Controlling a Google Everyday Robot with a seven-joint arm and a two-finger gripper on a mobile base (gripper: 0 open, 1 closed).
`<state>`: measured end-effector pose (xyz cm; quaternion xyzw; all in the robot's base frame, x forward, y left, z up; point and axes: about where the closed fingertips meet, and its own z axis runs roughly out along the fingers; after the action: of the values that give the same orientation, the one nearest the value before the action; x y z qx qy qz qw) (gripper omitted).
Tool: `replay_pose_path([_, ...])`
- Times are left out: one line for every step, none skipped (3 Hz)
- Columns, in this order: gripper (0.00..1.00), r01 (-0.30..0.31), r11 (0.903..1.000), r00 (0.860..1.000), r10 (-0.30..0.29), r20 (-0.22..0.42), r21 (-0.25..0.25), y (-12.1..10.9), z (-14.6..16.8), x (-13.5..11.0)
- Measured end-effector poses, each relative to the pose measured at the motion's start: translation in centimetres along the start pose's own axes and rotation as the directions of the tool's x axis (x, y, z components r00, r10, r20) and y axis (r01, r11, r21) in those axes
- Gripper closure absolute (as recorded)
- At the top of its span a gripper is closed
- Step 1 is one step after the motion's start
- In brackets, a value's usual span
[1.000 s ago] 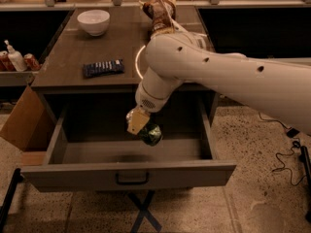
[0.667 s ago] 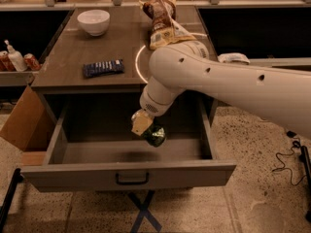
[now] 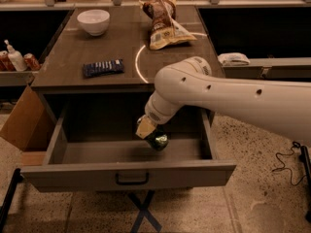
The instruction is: Place green can into top drawer
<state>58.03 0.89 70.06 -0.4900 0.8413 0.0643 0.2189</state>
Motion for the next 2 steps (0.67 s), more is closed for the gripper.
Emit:
replay_pose_path([0.84,-0.05,0.9985,0.999,0.05,0.003,0.02,-0.5,1.1,0.7])
replay_pose_path([0.6,-0.084,0.9962,0.996,0.084,0.009,0.024,-0.8,2.3,1.1])
